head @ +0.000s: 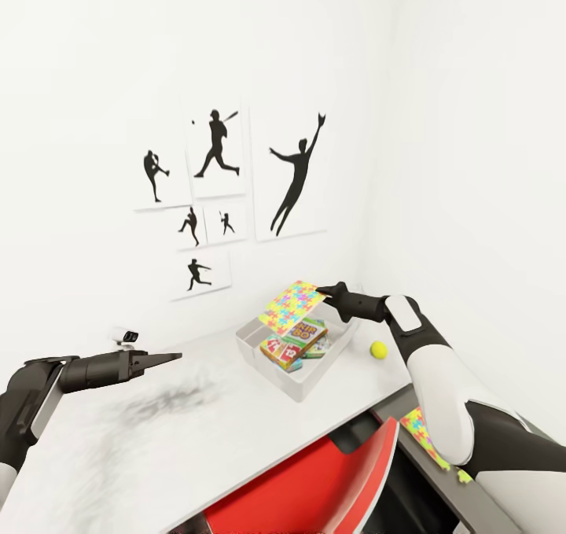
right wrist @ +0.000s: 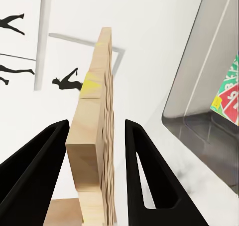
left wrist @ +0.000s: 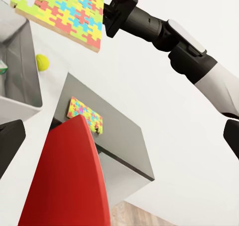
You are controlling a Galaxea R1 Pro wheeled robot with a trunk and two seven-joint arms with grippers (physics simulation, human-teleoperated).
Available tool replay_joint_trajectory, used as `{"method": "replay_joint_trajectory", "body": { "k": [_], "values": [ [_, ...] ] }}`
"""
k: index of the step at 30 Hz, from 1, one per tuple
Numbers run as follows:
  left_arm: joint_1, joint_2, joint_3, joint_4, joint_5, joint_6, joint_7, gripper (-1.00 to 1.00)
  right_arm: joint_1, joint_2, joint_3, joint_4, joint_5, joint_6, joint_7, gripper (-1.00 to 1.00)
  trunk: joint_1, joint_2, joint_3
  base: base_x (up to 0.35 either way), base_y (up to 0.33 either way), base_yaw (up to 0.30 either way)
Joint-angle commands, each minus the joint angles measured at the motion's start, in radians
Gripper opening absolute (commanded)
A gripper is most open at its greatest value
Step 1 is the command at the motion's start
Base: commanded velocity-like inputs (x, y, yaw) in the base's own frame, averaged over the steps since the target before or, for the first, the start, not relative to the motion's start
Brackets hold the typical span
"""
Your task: Put all the toys in the child's room - the three board games (two on the bed and one on the table), the two jigsaw puzzles on the table, and the tennis ball on the table - inside the toy box on the table in the child's room.
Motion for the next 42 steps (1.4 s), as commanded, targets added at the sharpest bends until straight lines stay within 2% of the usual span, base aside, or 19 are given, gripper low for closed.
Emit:
{"method": "replay_joint_trajectory", "body": {
  "k": [1, 16, 28, 35, 38, 42],
  "values": [
    [-0.001, 0.0, 0.0, 0.0, 0.0, 0.011, -0.004, 1.0, -0.002, 0.001, -0.008, 0.0, 0.009, 0.007, 0.006, -1.0, 0.001, -0.002, -0.004, 0.0, 0.0, 0.0],
    [-0.001, 0.003, 0.0, 0.0, 0.0, 0.011, -0.005, 1.0, -0.002, -0.011, -0.008, 0.001, 0.009, 0.01, 0.006, -1.0, 0.001, -0.002, -0.028, 0.0, 0.0, 0.0],
    [-0.001, 0.006, 0.001, 0.0, 0.001, 0.016, -0.01, 1.0, -0.002, -0.008, -0.007, 0.0, 0.01, 0.005, 0.006, -1.0, 0.001, -0.002, -0.03, 0.0, 0.0, 0.0],
    [-0.001, 0.006, 0.002, 0.0, 0.0, 0.021, -0.01, 1.0, -0.002, -0.008, -0.007, 0.0, 0.01, 0.006, 0.004, -1.0, -0.026, 0.047, -0.017, 0.0, 0.0, 0.0],
    [-0.001, 0.006, 0.003, 0.0, 0.0, 0.021, -0.01, 1.0, -0.007, -0.009, -0.007, 0.001, 0.011, 0.003, -0.013, -1.0, -0.03, 0.054, -0.019, 0.0, 0.0, 0.0],
    [-0.001, 0.006, 0.003, 0.0, 0.0, 0.021, -0.01, 1.0, -0.045, -0.012, -0.007, 0.014, 0.011, 0.0, -0.07, -1.0, -0.03, 0.054, -0.025, 0.0, 0.0, 0.0]
  ]
}}
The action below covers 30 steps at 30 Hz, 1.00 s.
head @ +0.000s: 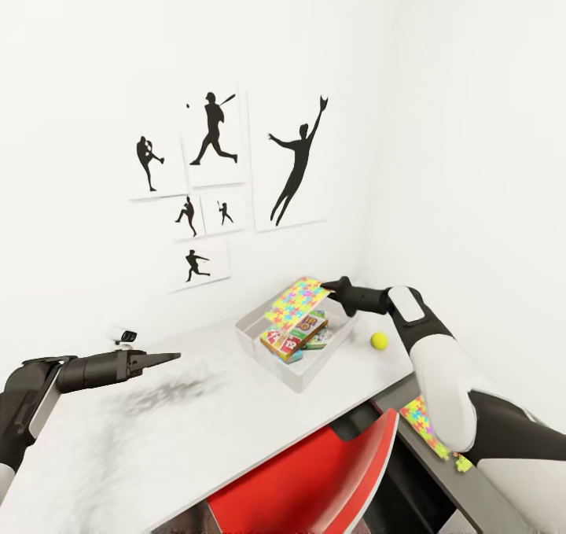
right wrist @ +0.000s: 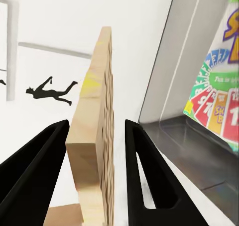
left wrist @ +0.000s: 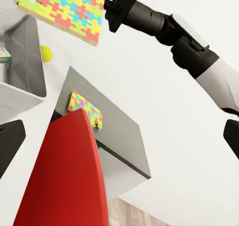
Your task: Put all the toys in the child's room - the three board games (two on the bed and one on the table), the two jigsaw puzzles on the table, and the tennis ball on the table - inside the toy box on the table in the child's room.
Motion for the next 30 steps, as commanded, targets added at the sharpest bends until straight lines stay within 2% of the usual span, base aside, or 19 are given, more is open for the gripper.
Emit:
{"method": "replay_joint_trajectory", "body": {
  "k": [1, 8, 14, 19, 25, 30],
  "values": [
    [-0.001, 0.0, -0.001, 0.0, 0.0, 0.011, -0.004, 1.0, -0.007, 0.001, -0.008, 0.001, 0.01, 0.005, -0.003, -1.0, 0.001, -0.002, -0.004, 0.0, 0.0, 0.0],
    [-0.001, 0.0, -0.001, 0.0, 0.0, 0.011, -0.004, 1.0, -0.042, 0.01, -0.008, 0.003, 0.01, 0.004, -0.038, -1.0, 0.001, -0.002, -0.016, 0.0, 0.0, 0.0],
    [-0.001, 0.0, -0.002, 0.0, 0.001, 0.011, -0.004, 1.0, -0.05, 0.02, -0.006, 0.003, 0.01, -0.01, -0.069, -1.0, 0.001, -0.002, -0.025, 0.0, 0.0, 0.0],
    [-0.001, -0.002, -0.002, 0.0, 0.001, 0.011, -0.004, 1.0, -0.051, 0.018, 0.019, 0.003, 0.009, -0.015, -0.073, -1.0, 0.001, -0.002, -0.034, 0.0, 0.0, 0.0],
    [-0.001, 0.0, -0.003, 0.001, 0.003, 0.013, -0.004, 1.0, -0.051, 0.019, 0.023, 0.0, 0.006, -0.012, -0.073, -1.0, 0.001, -0.002, -0.044, 0.0, 0.0, 0.0],
    [-0.001, -0.002, -0.011, 0.001, 0.0, 0.027, -0.004, 1.0, -0.048, 0.008, 0.025, -0.003, 0.004, -0.008, -0.063, -1.0, 0.001, -0.002, -0.052, 0.0, 0.0, 0.0]
  ]
}}
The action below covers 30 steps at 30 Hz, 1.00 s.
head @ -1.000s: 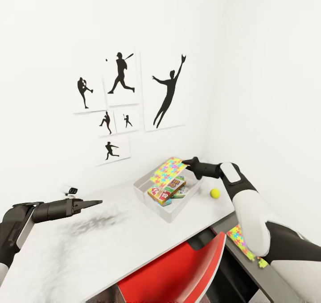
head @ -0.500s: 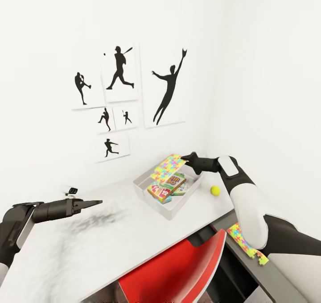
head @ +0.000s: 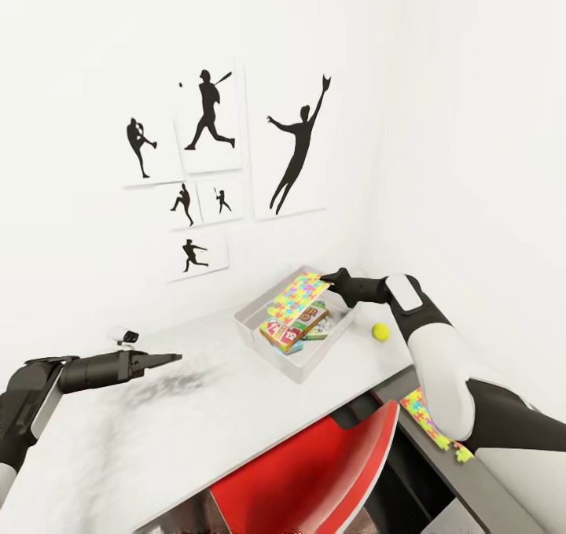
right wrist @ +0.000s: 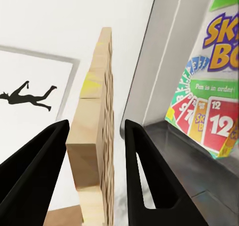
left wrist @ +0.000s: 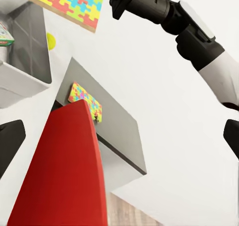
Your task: Put all the toys in the child's room - the three board games (two on the bed and one on the table), the two jigsaw puzzles on the table, and the tennis ball on the table - inside the toy box on the table in the child's room.
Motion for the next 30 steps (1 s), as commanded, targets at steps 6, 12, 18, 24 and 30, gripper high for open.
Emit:
{"method": "replay_joint_trajectory", "body": {
  "k": [6, 12, 18, 24, 30],
  "values": [
    [-0.001, 0.001, -0.004, 0.0, 0.001, 0.014, -0.004, 1.0, 0.003, 0.001, -0.008, -0.01, 0.004, 0.01, 0.006, -1.0, 0.001, -0.002, -0.012, 0.0, 0.0, 0.0],
    [-0.001, 0.002, -0.002, 0.0, 0.001, 0.014, -0.004, 1.0, 0.003, 0.009, -0.008, -0.012, 0.004, 0.011, 0.006, -1.0, 0.001, -0.002, -0.022, 0.0, 0.0, 0.0],
    [-0.001, 0.002, -0.003, 0.0, 0.0, 0.012, -0.004, 1.0, 0.003, 0.01, -0.008, -0.012, 0.005, 0.015, 0.005, -1.0, 0.001, -0.002, -0.032, 0.0, 0.0, 0.0],
    [-0.001, 0.001, -0.004, 0.0, 0.0, 0.012, -0.004, 1.0, 0.002, 0.007, -0.009, -0.012, 0.005, 0.016, 0.004, -1.0, 0.001, -0.002, -0.042, 0.0, 0.0, 0.0],
    [0.0, 0.002, -0.003, 0.0, 0.0, 0.012, -0.004, 1.0, 0.0, -0.001, -0.008, -0.013, 0.005, 0.017, 0.004, -1.0, 0.001, -0.002, -0.052, 0.0, 0.0, 0.0]
  ]
}}
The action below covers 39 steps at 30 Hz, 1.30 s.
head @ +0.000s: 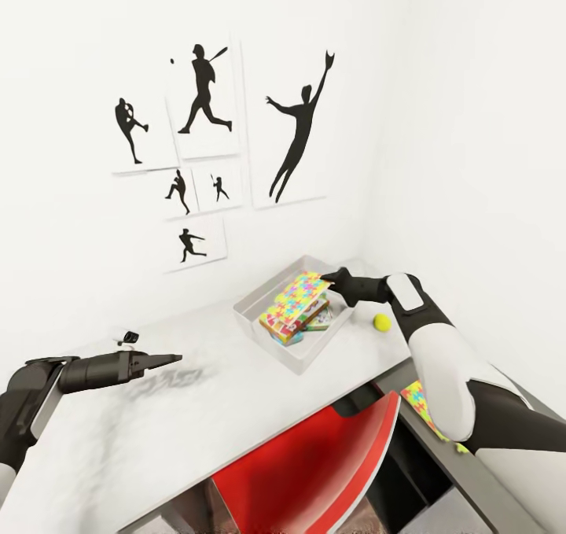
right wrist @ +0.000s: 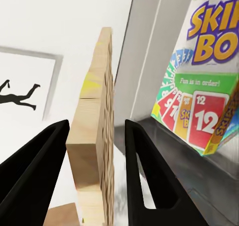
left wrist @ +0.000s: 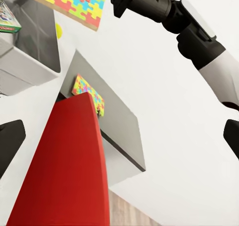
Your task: Put all the toys in the child's room - the three board games (two on the bed and one on the table), the two jigsaw puzzles on the table, and the tennis ball on the table - inside the toy box on the table in the child's room.
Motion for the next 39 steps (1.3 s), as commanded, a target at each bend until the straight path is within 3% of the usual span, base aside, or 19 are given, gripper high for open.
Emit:
{"method": "replay_joint_trajectory", "body": {
  "k": [1, 12, 39],
  "values": [
    [-0.001, 0.001, 0.0, 0.0, 0.0, 0.011, -0.004, 1.0, -0.001, 0.0, -0.007, -0.001, 0.005, 0.008, 0.003, -1.0, 0.001, -0.002, -0.004, 0.0, 0.0, 0.0],
    [0.001, 0.001, 0.0, 0.001, 0.0, 0.011, -0.004, 1.0, -0.004, 0.013, -0.004, -0.089, 0.006, 0.073, -0.003, -1.0, 0.001, -0.002, -0.022, 0.0, 0.0, 0.0],
    [0.003, 0.002, 0.002, 0.001, -0.001, 0.011, -0.004, 1.0, -0.004, 0.016, -0.004, -0.096, 0.006, 0.082, -0.005, -1.0, 0.001, -0.002, -0.066, 0.0, 0.0, 0.0]
  ]
}}
